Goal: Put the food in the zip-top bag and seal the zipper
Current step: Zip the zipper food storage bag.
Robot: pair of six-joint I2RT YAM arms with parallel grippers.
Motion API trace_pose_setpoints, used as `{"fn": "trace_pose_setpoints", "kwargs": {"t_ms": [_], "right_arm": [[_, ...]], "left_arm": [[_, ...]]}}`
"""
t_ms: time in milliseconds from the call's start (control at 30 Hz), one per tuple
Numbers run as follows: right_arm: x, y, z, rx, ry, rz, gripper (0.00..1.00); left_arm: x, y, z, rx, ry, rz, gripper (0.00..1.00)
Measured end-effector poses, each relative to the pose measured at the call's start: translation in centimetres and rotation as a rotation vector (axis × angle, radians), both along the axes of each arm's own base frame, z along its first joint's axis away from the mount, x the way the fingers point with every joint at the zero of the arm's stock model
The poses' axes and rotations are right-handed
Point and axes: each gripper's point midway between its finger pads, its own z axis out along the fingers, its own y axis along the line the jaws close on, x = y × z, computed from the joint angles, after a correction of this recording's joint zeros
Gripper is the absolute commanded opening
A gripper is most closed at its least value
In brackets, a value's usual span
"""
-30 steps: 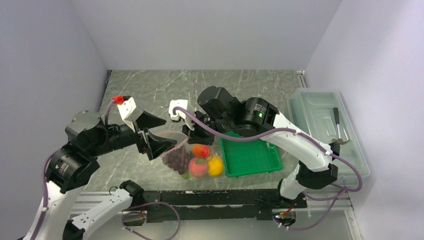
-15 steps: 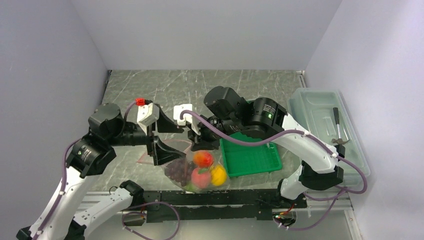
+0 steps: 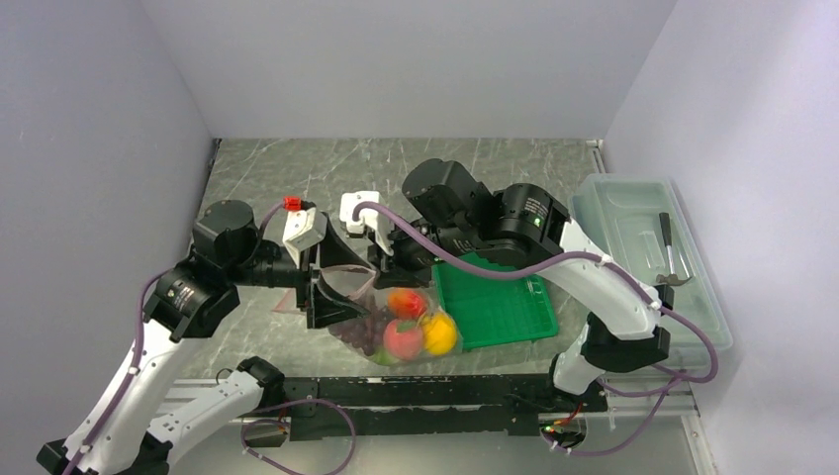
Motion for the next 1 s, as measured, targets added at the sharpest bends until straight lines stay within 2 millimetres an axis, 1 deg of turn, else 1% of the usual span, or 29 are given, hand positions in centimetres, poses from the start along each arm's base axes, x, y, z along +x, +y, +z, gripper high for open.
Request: {"fn": "trace_pose_setpoints", "kwargs": {"t_ms": [67, 167, 300, 367, 433, 467, 533, 567, 700, 767, 833, 933, 1000], "right_arm": [[0.1, 0.4, 0.3, 0.007, 0.006, -0.008, 0.0], [0.3, 0.6, 0.2, -0.003, 0.017, -0.027, 0.0], [0.3, 0.5, -0.3, -0.029, 0.039, -0.044, 0.0], [0.3, 0.5, -0.6, -0.04, 0.05, -0.05, 0.0], [0.3, 0.6, -0.9, -0.048, 0.058, -0.055, 0.0], [0.3, 0.6, -1.0, -0.052, 0.062, -0.058, 0.0], [0.3, 0.6, -1.0, -0.054, 0.065, -0.062, 0.0], [0.3, 0.6, -1.0, -0.054, 0.067, -0.064, 0.0], [0.5, 0.7, -1.0, -0.051, 0.064, -0.07, 0.0], [0.6, 0.7, -1.0, -0.049, 0.064, -0.07, 0.08], [0.6, 0.8, -1.1, -0.045, 0.063, -0.069, 0.22], [0.4, 0.7, -1.4, -0.028, 0.064, -0.072, 0.48], [0.2, 0.1, -1.5, -0.008, 0.058, -0.072, 0.58]], "left_arm": [[0.0, 0.0, -0.1, 0.002, 0.002, 0.003, 0.89], [0.3, 0.0, -0.4, 0.008, 0.005, 0.015, 0.82], [0.6, 0.0, -0.6, 0.014, -0.001, 0.031, 0.69], [0.7, 0.0, -0.9, 0.02, -0.001, 0.034, 0.59], [0.9, 0.0, -1.1, 0.025, -0.003, 0.037, 0.44], [0.9, 0.0, -1.2, 0.028, -0.004, 0.04, 0.32], [1.2, 0.1, -1.4, 0.036, -0.022, 0.05, 0.03], [1.3, 0.1, -1.4, 0.038, -0.031, 0.054, 0.0], [1.5, 0.3, -1.6, 0.045, -0.05, 0.072, 0.0], [1.6, 0.4, -1.5, 0.046, -0.06, 0.075, 0.0], [1.6, 0.4, -1.7, 0.051, -0.057, 0.078, 0.0], [1.6, 0.5, -2.0, 0.062, -0.046, 0.086, 0.0], [1.7, 0.5, -2.4, 0.076, -0.029, 0.092, 0.0]]}}
